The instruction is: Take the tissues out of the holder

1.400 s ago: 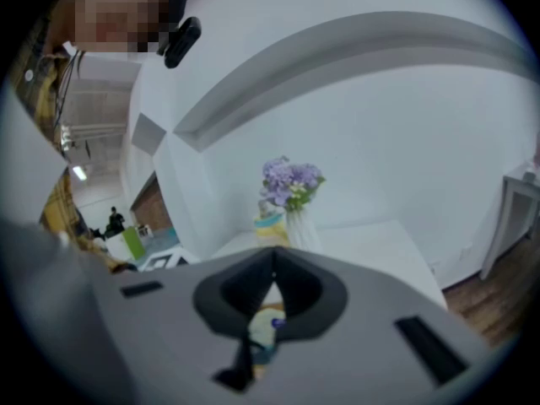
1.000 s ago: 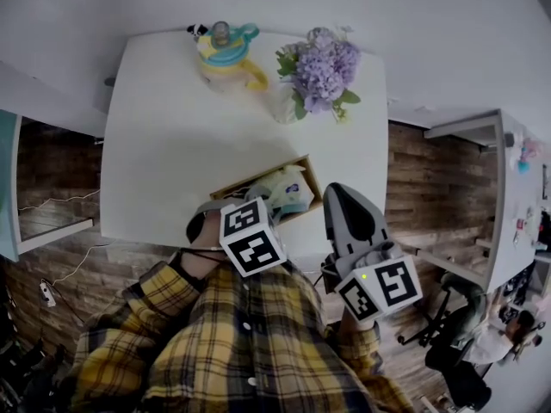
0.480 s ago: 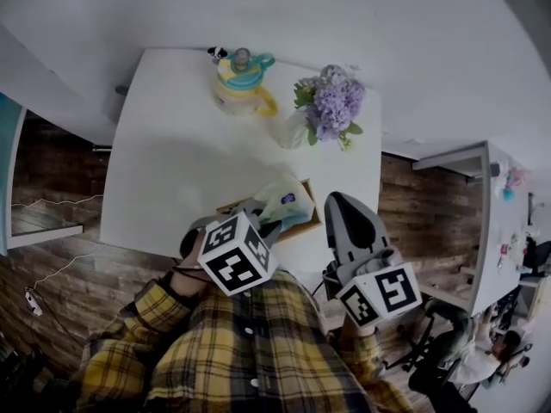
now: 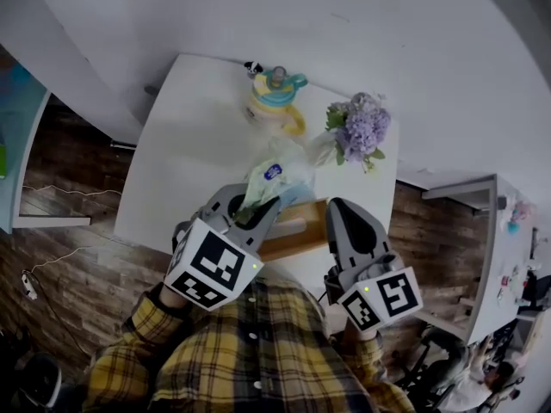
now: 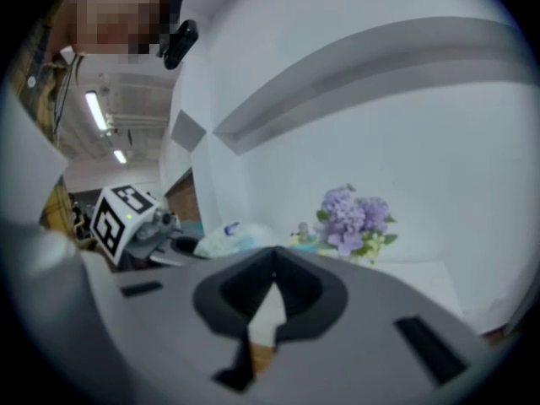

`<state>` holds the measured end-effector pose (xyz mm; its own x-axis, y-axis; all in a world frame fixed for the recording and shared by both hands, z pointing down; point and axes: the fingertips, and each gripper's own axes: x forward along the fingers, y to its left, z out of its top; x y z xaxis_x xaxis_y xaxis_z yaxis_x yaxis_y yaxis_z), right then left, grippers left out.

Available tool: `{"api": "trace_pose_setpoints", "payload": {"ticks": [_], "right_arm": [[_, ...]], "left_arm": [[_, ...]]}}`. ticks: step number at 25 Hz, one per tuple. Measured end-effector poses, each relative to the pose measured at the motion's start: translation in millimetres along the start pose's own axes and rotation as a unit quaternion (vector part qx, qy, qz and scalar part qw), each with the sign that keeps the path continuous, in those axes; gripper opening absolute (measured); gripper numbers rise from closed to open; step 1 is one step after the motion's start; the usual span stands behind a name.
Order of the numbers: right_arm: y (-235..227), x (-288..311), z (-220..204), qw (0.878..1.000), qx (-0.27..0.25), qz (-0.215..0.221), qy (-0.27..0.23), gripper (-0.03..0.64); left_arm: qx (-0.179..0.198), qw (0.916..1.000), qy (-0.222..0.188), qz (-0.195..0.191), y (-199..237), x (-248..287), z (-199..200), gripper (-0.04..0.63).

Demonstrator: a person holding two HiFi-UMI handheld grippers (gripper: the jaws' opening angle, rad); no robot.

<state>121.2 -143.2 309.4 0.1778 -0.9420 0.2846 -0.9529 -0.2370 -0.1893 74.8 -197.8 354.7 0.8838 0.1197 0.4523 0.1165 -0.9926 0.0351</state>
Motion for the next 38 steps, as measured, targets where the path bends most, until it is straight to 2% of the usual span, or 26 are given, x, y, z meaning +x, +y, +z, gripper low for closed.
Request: {"api": "trace_pose_setpoints", "payload": {"ticks": [4,8,12,15,22,27,38], "right_arm": [[8.4,7.7,4.2,1.0,-0.002,0.012,-0.006,0.011],[14.1,11.2,10.6,1.0,-0.003,0.021,-0.016,0.011],[12.2,10.1,14.4,0.999,-0.009,0.027,-0.021,0.011],[10.8,9.7,15.1,0.999,-0.008,0.029,-0.024,0.011],[12.8,12.7,14.2,0.999,-0.009,0.031,-0.024,0.011],[15.7,15.0,13.5,0.999,-0.011,0.03,-0.021,0.011],[17.3,16.3,10.7,0.999,-0.009,0.027,-0.018,0.011]], "left_arm": [[-0.014,0.995,-0.087,0.048,24.1,-26.8,30.5,0.041],[-0.065,0.9805,-0.173,0.065,32.5,-49.6,55.8,0.041],[-0.093,0.9723,-0.208,0.053,26.1,-56.4,69.8,0.041],[-0.091,0.9686,-0.227,0.045,23.2,-58.6,78.2,0.041],[-0.073,0.9696,-0.231,0.037,23.8,-59.3,79.4,0.041],[-0.091,0.972,-0.215,0.03,22.5,-57.6,74.8,0.041],[-0.091,0.9739,-0.206,0.024,22.0,-56.2,71.9,0.041]]}}
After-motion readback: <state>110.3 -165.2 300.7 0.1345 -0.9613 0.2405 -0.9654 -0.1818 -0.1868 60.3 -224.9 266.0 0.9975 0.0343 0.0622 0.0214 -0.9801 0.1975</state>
